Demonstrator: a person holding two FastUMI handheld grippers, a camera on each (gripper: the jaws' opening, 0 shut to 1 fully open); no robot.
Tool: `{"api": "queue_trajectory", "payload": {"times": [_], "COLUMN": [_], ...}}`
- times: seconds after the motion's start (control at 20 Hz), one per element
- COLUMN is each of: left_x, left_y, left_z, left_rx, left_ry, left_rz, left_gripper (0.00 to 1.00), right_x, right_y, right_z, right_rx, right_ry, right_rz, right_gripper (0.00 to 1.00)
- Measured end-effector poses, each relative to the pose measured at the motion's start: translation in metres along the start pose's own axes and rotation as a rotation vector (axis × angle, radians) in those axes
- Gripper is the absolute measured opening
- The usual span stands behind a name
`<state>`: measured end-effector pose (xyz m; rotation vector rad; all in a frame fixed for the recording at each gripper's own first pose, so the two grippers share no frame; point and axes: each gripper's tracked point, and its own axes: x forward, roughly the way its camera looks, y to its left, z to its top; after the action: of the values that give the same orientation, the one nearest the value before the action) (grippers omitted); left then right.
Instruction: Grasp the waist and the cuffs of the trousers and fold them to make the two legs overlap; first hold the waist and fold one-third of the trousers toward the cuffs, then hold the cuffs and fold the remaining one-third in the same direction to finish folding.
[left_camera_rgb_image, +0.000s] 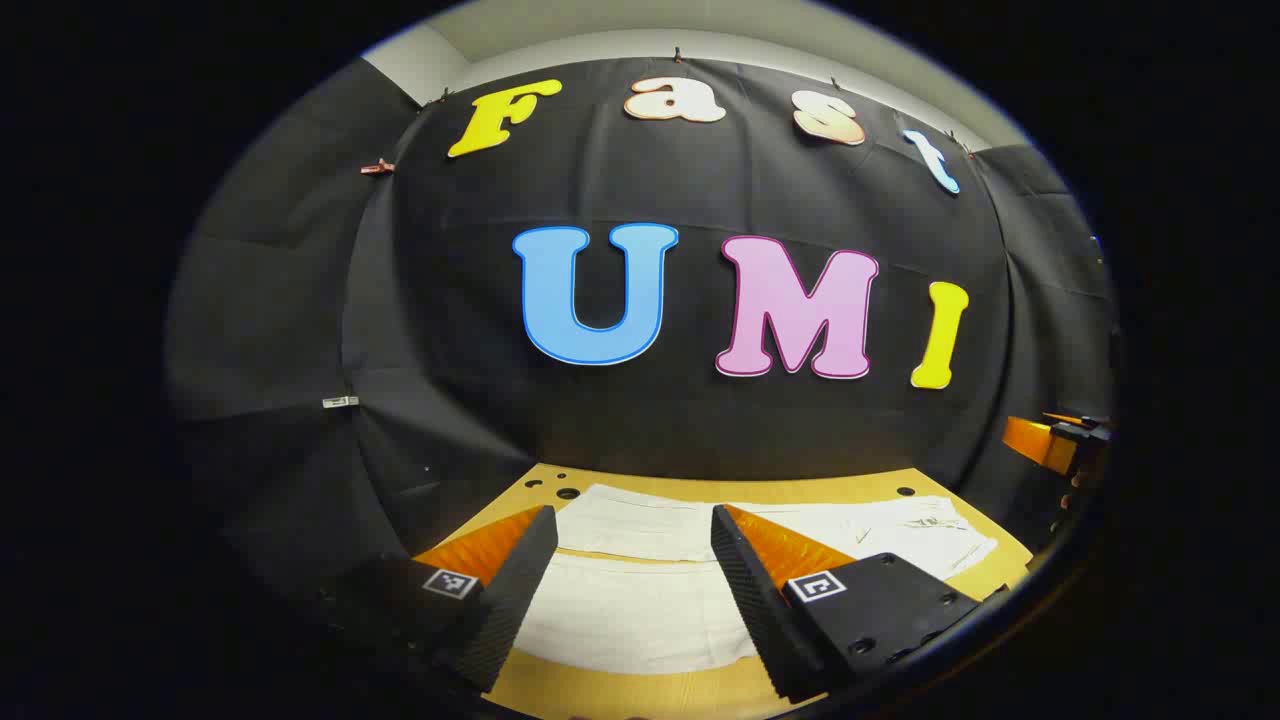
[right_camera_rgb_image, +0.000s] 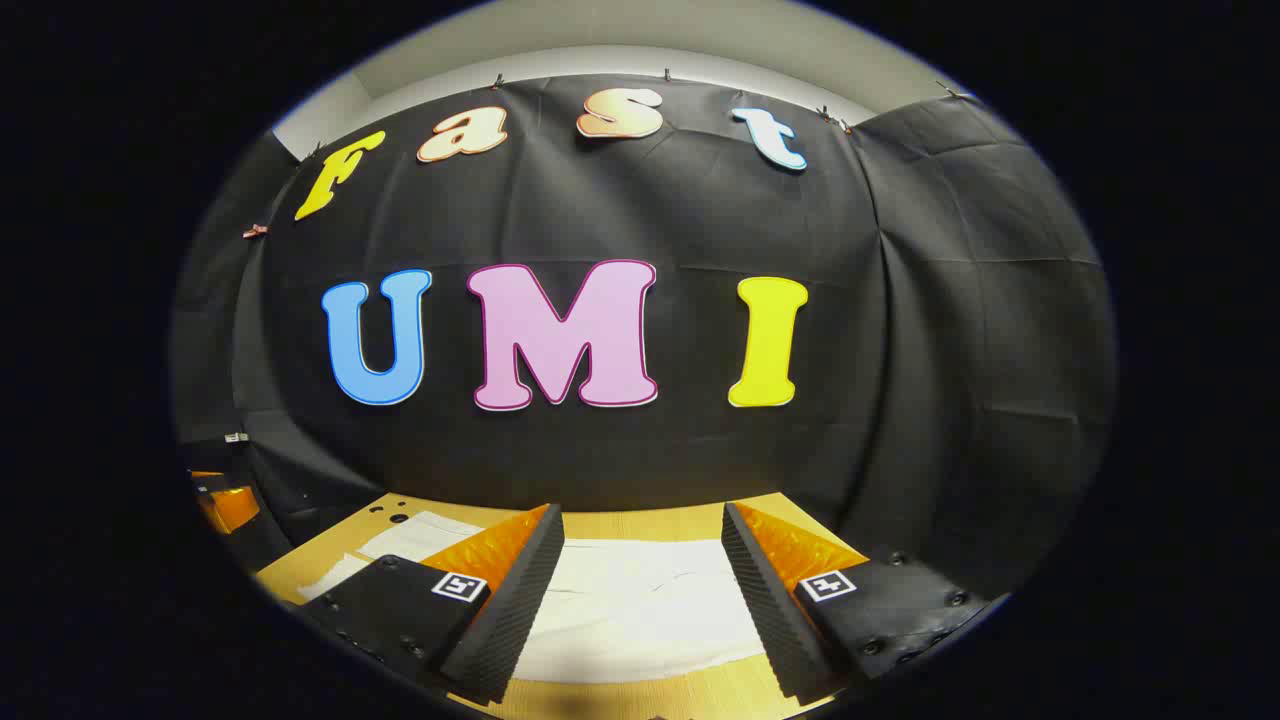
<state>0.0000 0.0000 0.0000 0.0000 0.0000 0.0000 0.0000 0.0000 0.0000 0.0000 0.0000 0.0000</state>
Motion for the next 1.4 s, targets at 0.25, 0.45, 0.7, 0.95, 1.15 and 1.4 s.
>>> {"api": "queue_trajectory", "payload": {"times": [0.25, 0.45, 0.7, 0.95, 1.15, 1.4], "left_x": [0.003, 0.005, 0.008, 0.012, 0.016, 0.02], "left_y": [-0.001, 0.002, 0.002, 0.002, 0.003, 0.006], "left_z": [-0.004, -0.008, -0.012, -0.015, -0.02, -0.03], "left_rx": [-0.006, 0.001, 0.005, 0.018, 0.033, 0.079], "left_ry": [0.012, 0.028, 0.038, 0.049, 0.059, 0.08], "left_rz": [0.01, 0.023, 0.037, 0.04, 0.052, 0.078], "left_gripper": [0.97, 0.97, 0.97, 0.97, 0.96, 0.97], "right_x": [0.005, 0.012, 0.016, 0.022, 0.036, 0.058], "right_y": [-0.015, -0.028, -0.042, -0.055, -0.083, -0.123], "right_z": [-0.004, -0.008, -0.015, -0.025, -0.038, -0.05], "right_rx": [-0.004, 0.0, -0.006, -0.05, -0.138, -0.281], "right_ry": [0.007, 0.022, 0.035, 0.052, 0.078, 0.117], "right_rz": [-0.015, -0.033, -0.049, -0.058, -0.09, -0.104], "right_gripper": [0.97, 0.97, 0.97, 0.97, 0.97, 0.97]}}
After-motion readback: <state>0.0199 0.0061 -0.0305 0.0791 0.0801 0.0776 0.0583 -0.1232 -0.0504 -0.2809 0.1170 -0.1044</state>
